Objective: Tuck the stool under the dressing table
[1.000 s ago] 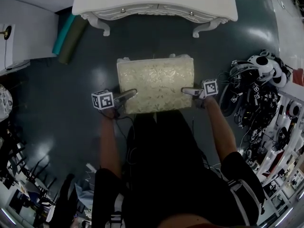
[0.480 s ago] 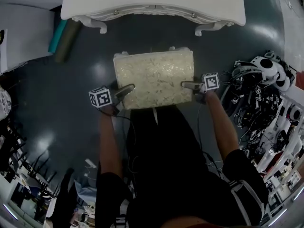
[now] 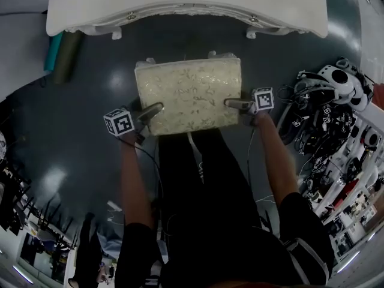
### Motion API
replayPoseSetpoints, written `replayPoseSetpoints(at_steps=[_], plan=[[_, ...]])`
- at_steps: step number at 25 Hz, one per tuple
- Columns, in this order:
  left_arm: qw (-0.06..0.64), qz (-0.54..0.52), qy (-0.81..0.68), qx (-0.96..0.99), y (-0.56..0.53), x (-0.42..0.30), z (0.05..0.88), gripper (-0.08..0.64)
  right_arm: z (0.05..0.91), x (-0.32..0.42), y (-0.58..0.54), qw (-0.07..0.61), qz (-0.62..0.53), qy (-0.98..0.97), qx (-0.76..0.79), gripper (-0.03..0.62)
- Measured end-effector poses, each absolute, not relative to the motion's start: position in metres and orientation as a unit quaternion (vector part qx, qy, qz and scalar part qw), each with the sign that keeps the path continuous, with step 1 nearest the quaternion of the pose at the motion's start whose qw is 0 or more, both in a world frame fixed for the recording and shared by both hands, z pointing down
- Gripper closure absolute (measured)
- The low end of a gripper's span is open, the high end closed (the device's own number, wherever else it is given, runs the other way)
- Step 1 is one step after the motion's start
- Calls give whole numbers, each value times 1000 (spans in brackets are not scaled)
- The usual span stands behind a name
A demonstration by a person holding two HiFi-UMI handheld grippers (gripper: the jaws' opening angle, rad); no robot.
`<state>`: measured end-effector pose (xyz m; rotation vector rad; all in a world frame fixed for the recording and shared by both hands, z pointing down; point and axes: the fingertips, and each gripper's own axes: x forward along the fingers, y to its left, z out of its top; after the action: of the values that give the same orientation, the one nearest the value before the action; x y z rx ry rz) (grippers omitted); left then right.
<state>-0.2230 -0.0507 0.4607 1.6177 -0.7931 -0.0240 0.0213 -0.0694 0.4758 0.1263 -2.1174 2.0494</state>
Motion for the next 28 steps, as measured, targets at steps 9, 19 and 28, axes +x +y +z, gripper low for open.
replayPoseSetpoints(at_steps=[9,19,28], plan=[[613,-5,-338,714,-71,-227,497,-18,514,20,-83,89,683,-723,52,9],[618,-10,-338,710,-98,-228,581,-17,596,17,-110,87,696,-711,54,9],[618,-13,-336,711,-136,-244,647,-17,660,2,-147,86,691,-715,57,9]])
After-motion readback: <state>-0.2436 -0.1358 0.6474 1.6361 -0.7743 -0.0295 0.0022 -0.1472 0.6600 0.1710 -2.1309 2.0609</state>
